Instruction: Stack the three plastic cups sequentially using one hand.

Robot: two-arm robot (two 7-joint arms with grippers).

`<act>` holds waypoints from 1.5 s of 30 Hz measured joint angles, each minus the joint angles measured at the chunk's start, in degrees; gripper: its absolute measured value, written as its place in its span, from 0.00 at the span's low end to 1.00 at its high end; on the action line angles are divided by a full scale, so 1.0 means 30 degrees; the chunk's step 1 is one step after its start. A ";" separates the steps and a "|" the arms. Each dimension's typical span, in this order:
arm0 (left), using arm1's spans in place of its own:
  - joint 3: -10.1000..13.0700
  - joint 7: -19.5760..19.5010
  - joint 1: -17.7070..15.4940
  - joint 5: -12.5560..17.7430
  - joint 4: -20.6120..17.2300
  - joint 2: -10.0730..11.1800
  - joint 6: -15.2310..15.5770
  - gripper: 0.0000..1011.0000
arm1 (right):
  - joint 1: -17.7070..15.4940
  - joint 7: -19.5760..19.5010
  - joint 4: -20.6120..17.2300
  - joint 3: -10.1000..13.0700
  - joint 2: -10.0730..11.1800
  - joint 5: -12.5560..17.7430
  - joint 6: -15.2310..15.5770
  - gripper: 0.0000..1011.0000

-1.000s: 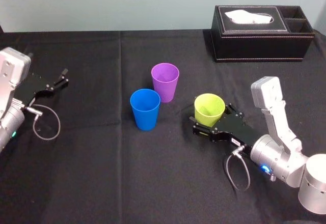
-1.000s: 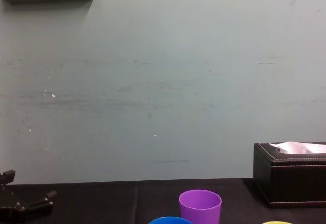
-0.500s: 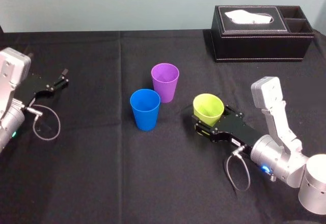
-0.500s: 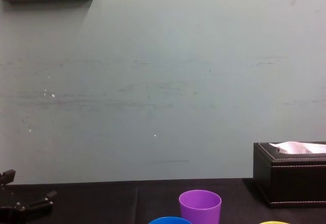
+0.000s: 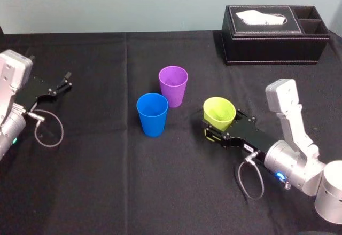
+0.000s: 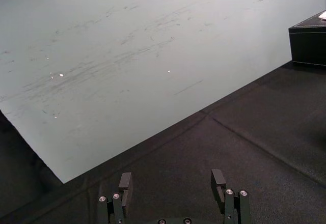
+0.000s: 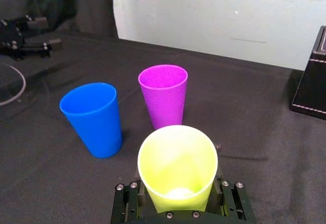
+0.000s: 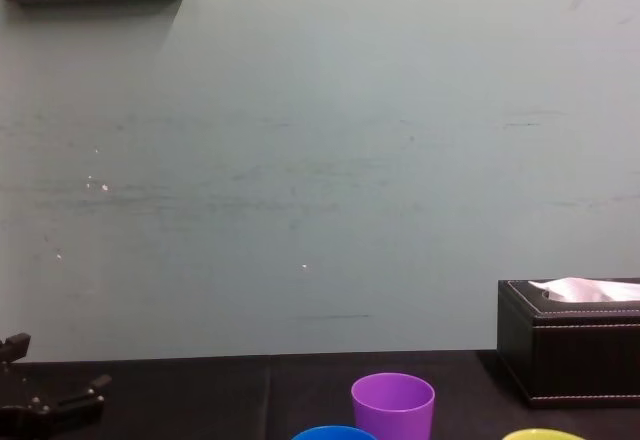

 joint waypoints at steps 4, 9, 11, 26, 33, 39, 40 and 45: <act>0.0000 0.0000 0.0000 0.0000 0.0000 0.0000 0.0000 1.00 | 0.0033 0.0336 -0.0284 0.0192 0.0167 0.0515 0.0337 0.72; 0.0000 0.0000 0.0000 0.0001 -0.0001 0.0001 -0.0001 1.00 | 0.0334 0.0559 -0.0812 0.0393 0.0479 0.1258 0.1216 0.72; 0.0000 0.0000 0.0000 0.0000 0.0000 0.0000 0.0000 1.00 | 0.0574 0.0620 -0.1121 0.0451 0.0656 0.1516 0.1572 0.72; 0.0001 0.0000 0.0000 0.0000 0.0000 0.0001 -0.0001 1.00 | 0.3980 0.0910 -0.1798 -0.0309 0.1245 0.2230 0.3960 0.72; 0.0000 0.0000 0.0000 0.0000 0.0000 0.0000 -0.0001 1.00 | 0.5817 0.0965 -0.1027 -0.1232 0.0945 0.2263 0.4835 0.72; 0.0001 0.0000 -0.0001 0.0001 0.0000 0.0000 -0.0001 1.00 | 0.7090 0.0968 -0.0046 -0.2029 0.0334 0.2498 0.5475 0.72; -0.0001 0.0000 0.0000 0.0000 -0.0001 0.0000 0.0000 1.00 | 0.7344 0.0962 0.0200 -0.2188 0.0166 0.2563 0.5549 0.72; 0.0000 0.0001 0.0001 0.0001 0.0000 0.0000 0.0000 1.00 | 0.7962 0.0929 0.0802 -0.2679 -0.0215 0.2637 0.5623 0.72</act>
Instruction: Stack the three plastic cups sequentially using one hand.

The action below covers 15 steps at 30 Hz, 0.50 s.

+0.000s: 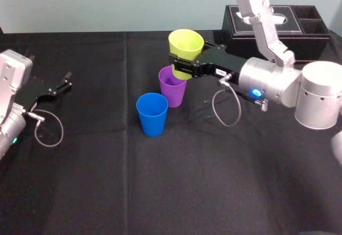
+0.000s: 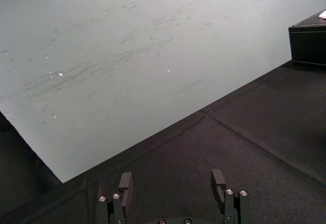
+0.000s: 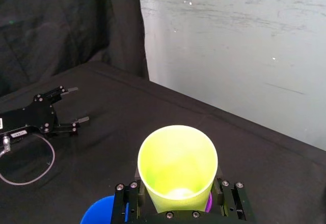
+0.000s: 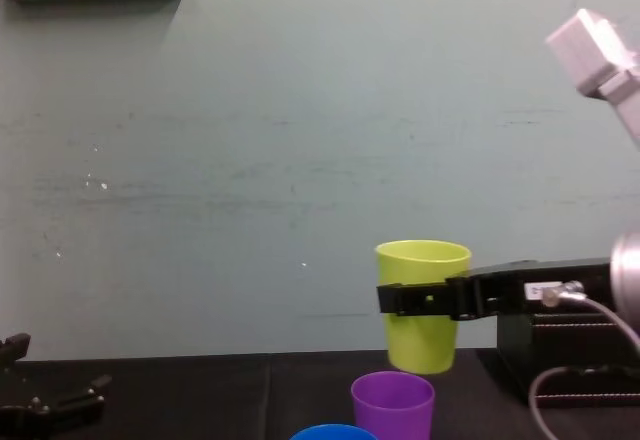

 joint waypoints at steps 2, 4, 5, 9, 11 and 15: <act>-0.0001 -0.0001 -0.0001 0.0000 0.0000 -0.0001 0.0000 1.00 | 0.0185 -0.0046 0.0220 -0.0152 -0.0124 0.0019 0.0007 0.72; 0.0000 -0.0001 -0.0001 -0.0001 -0.0001 0.0000 0.0000 1.00 | 0.0461 -0.0092 0.0540 -0.0291 -0.0280 0.0058 0.0004 0.72; 0.0000 -0.0001 -0.0001 -0.0001 0.0000 0.0000 0.0000 1.00 | 0.0623 -0.0135 0.0791 -0.0377 -0.0382 0.0084 -0.0016 0.72; -0.0001 -0.0001 -0.0001 -0.0001 0.0000 0.0001 0.0000 1.00 | 0.0943 -0.0212 0.1335 -0.0576 -0.0560 0.0098 -0.0173 0.72; -0.0001 -0.0001 -0.0001 0.0000 0.0000 0.0001 0.0000 1.00 | 0.1094 -0.0215 0.1663 -0.0698 -0.0636 0.0090 -0.0311 0.72; -0.0001 -0.0001 -0.0001 0.0000 0.0000 0.0000 -0.0001 1.00 | 0.1279 -0.0203 0.2121 -0.0822 -0.0747 0.0066 -0.0587 0.72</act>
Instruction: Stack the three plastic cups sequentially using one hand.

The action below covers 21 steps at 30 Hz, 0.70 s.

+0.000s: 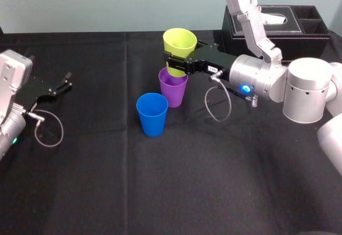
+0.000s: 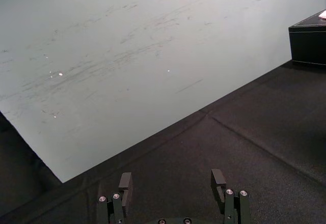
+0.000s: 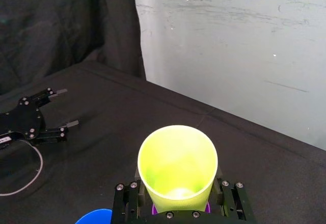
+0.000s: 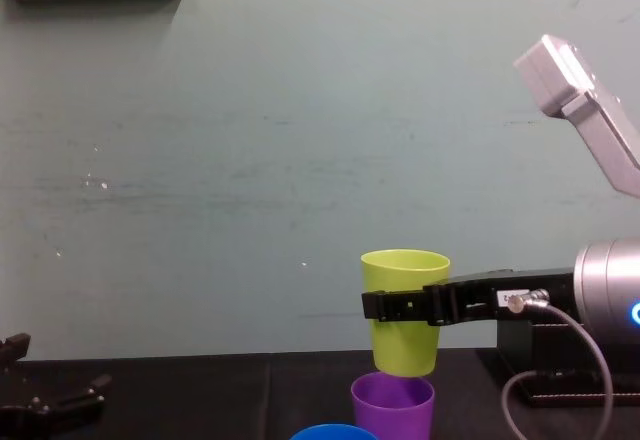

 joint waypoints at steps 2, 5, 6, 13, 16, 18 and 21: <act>0.0001 0.0001 0.0000 0.0000 0.0000 0.0000 0.0001 1.00 | 0.0058 0.0001 0.0193 -0.0036 -0.0036 -0.0020 -0.0132 0.72; 0.0001 0.0000 0.0000 -0.0001 0.0000 -0.0001 0.0001 1.00 | 0.0132 0.0046 0.0471 -0.0085 -0.0106 -0.0035 -0.0343 0.72; 0.0001 0.0000 -0.0001 -0.0001 0.0000 0.0000 0.0001 1.00 | 0.0143 0.0070 0.0572 -0.0108 -0.0126 -0.0037 -0.0422 0.72; 0.0001 0.0000 -0.0001 0.0000 0.0000 0.0000 0.0000 1.00 | 0.0192 0.0115 0.0830 -0.0179 -0.0209 -0.0037 -0.0628 0.72; 0.0001 0.0000 0.0000 -0.0001 0.0000 0.0000 0.0000 1.00 | 0.0192 0.0129 0.0892 -0.0251 -0.0246 -0.0053 -0.0697 0.72; 0.0001 0.0000 0.0000 -0.0001 0.0000 0.0000 0.0000 1.00 | 0.0195 0.0139 0.0928 -0.0274 -0.0257 -0.0064 -0.0726 0.72; 0.0001 0.0000 0.0001 -0.0001 0.0000 -0.0001 0.0000 1.00 | 0.0214 0.0145 0.1020 -0.0314 -0.0304 -0.0089 -0.0784 0.72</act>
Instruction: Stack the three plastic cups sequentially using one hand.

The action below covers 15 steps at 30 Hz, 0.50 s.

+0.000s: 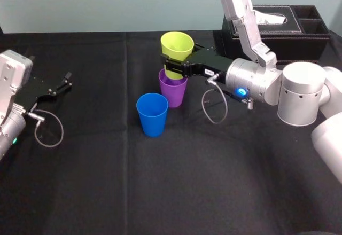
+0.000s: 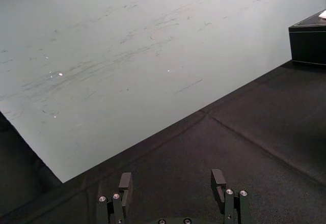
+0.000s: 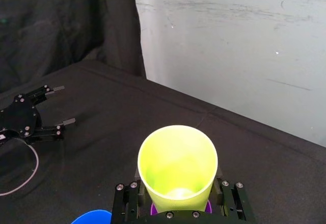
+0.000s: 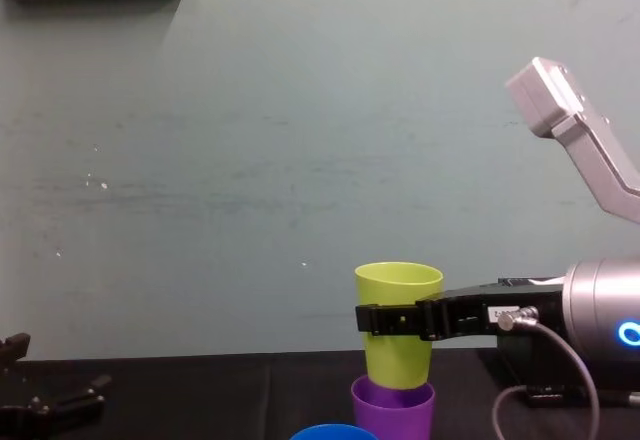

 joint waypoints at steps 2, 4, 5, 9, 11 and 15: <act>0.0001 0.0000 -0.0001 0.0001 0.0000 0.0000 0.0001 1.00 | 0.0001 0.0000 0.0032 -0.0023 -0.0013 -0.0015 -0.0018 0.72; 0.0000 0.0000 -0.0001 0.0000 -0.0001 0.0000 0.0001 1.00 | 0.0000 0.0003 0.0072 -0.0043 -0.0023 -0.0045 -0.0036 0.72; 0.0000 0.0000 -0.0002 0.0001 -0.0001 0.0000 0.0001 1.00 | -0.0001 0.0004 0.0094 -0.0054 -0.0029 -0.0077 -0.0046 0.72; 0.0000 0.0000 -0.0001 0.0000 0.0000 0.0000 0.0000 1.00 | -0.0015 0.0015 0.0126 -0.0071 -0.0034 -0.0115 -0.0047 0.72; 0.0000 0.0000 -0.0001 0.0001 0.0000 0.0001 0.0000 1.00 | -0.0018 0.0030 0.0160 -0.0087 -0.0033 -0.0133 -0.0049 0.72; 0.0000 0.0000 -0.0001 0.0001 -0.0001 0.0001 0.0001 1.00 | -0.0023 0.0077 0.0240 -0.0114 -0.0047 -0.0154 -0.0070 0.72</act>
